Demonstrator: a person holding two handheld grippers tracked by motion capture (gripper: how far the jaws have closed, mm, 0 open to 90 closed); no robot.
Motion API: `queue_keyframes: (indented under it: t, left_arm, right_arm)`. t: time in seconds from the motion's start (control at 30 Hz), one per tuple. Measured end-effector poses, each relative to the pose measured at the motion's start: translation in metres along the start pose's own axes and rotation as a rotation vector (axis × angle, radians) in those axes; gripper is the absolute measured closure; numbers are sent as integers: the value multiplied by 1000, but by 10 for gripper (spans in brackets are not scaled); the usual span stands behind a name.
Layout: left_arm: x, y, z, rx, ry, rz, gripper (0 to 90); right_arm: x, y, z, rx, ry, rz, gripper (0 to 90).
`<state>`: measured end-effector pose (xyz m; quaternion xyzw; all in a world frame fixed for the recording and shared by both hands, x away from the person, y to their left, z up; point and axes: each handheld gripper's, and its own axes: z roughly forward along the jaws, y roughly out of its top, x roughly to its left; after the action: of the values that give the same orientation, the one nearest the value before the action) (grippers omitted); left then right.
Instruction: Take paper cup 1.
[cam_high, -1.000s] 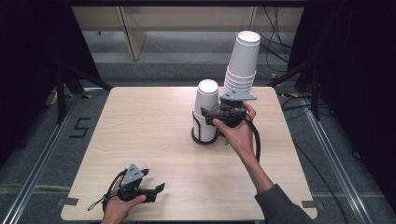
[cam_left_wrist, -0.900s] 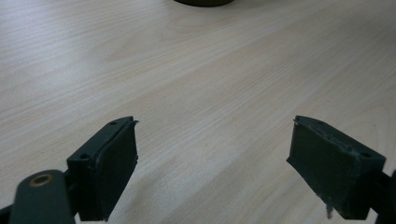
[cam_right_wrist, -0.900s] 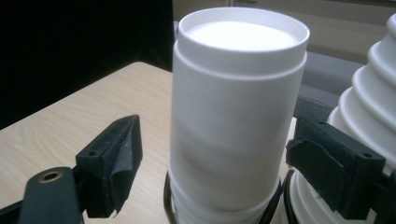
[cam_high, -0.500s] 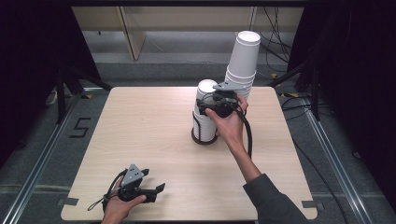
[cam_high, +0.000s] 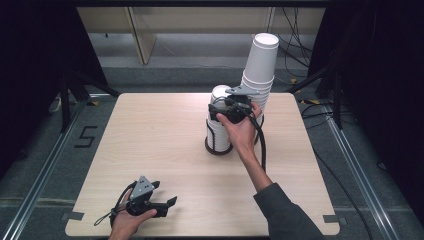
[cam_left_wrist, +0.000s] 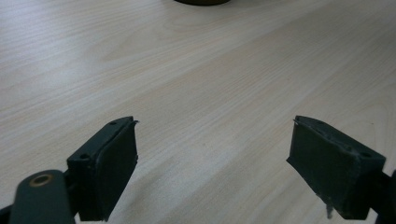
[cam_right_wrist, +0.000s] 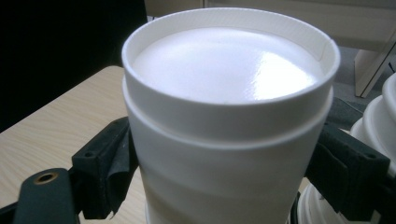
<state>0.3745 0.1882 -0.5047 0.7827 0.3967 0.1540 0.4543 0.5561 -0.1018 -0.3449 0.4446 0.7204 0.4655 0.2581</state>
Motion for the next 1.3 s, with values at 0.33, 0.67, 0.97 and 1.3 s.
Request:
queue_keyframes:
  t: [0.33, 0.67, 0.97, 1.3]
  left_arm:
    - [0, 0, 0, 1, 1, 4, 149]
    - [0, 0, 0, 6, -4, 4, 149]
    - [-1, 0, 1, 13, -9, 14, 149]
    - [-1, 0, 1, 8, -14, 5, 149]
  right_arm:
    - [1, 0, 5, 4, -12, 48, 169]
    - [3, 9, -2, -20, -19, 44, 178]
    - [5, 37, -23, -87, -16, 36, 178]
    - [4, 57, -45, -143, 24, 33, 179]
